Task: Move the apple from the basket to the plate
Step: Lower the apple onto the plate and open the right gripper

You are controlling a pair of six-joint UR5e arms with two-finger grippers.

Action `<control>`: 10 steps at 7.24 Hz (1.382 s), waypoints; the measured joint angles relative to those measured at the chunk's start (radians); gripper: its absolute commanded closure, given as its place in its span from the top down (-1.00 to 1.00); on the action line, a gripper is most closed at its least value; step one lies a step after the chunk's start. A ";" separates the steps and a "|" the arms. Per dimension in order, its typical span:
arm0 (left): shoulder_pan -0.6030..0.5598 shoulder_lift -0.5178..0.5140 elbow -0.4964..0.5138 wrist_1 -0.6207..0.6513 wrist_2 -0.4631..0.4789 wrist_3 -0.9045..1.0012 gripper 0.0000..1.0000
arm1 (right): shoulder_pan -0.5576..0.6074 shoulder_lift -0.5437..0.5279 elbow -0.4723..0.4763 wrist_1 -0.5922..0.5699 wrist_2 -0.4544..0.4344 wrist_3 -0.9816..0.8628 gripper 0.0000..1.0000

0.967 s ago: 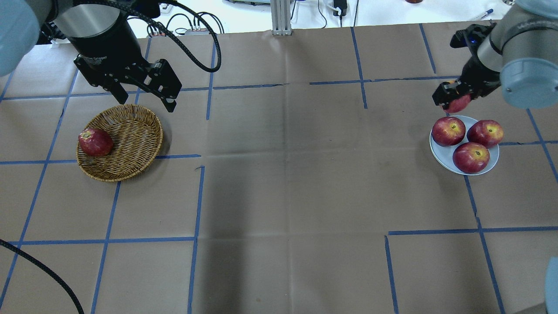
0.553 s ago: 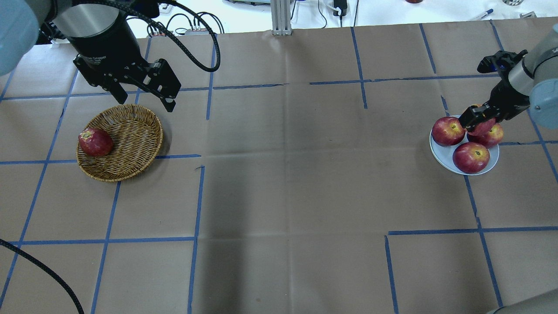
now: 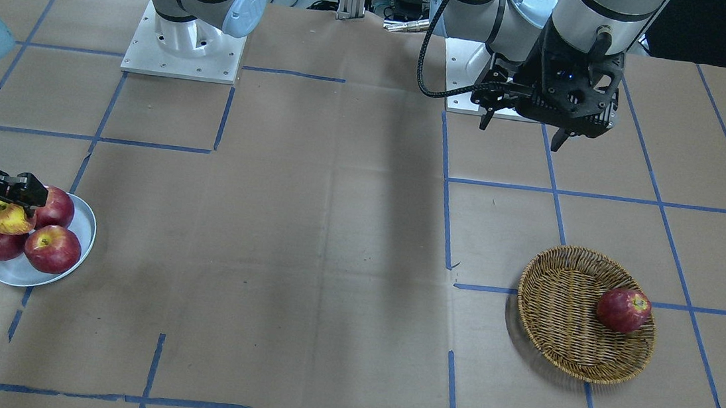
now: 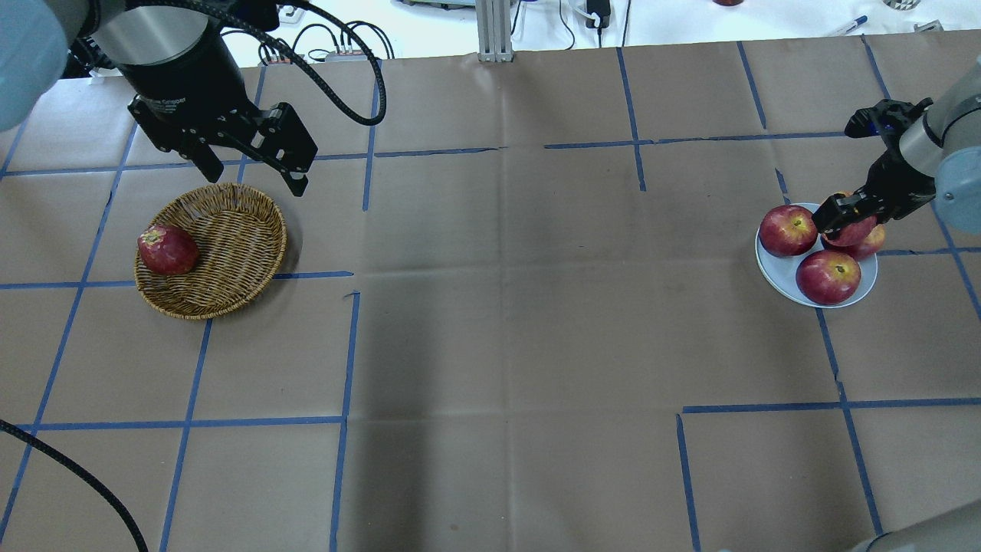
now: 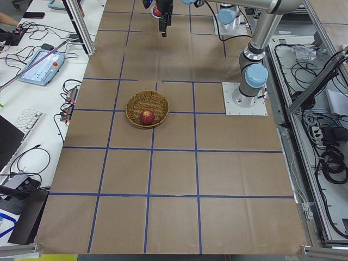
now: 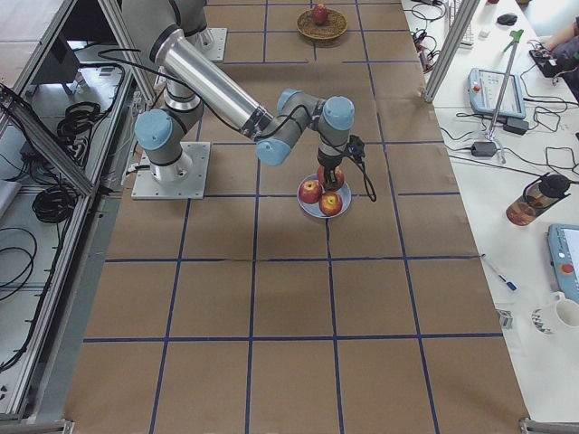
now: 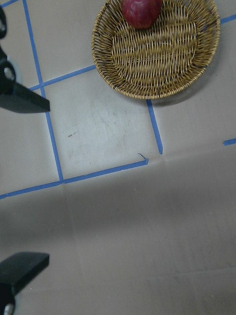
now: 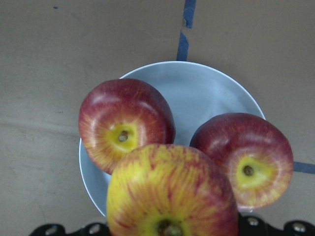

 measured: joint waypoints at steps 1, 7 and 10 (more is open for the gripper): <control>0.001 0.000 0.000 0.000 0.000 0.000 0.98 | 0.000 0.004 0.000 -0.008 -0.002 0.001 0.06; 0.001 0.000 0.000 0.000 0.000 0.001 0.98 | 0.000 0.010 -0.008 -0.001 -0.033 0.014 1.00; 0.001 0.000 0.000 0.000 -0.001 0.001 0.98 | 0.016 -0.044 -0.064 0.047 -0.013 0.020 1.00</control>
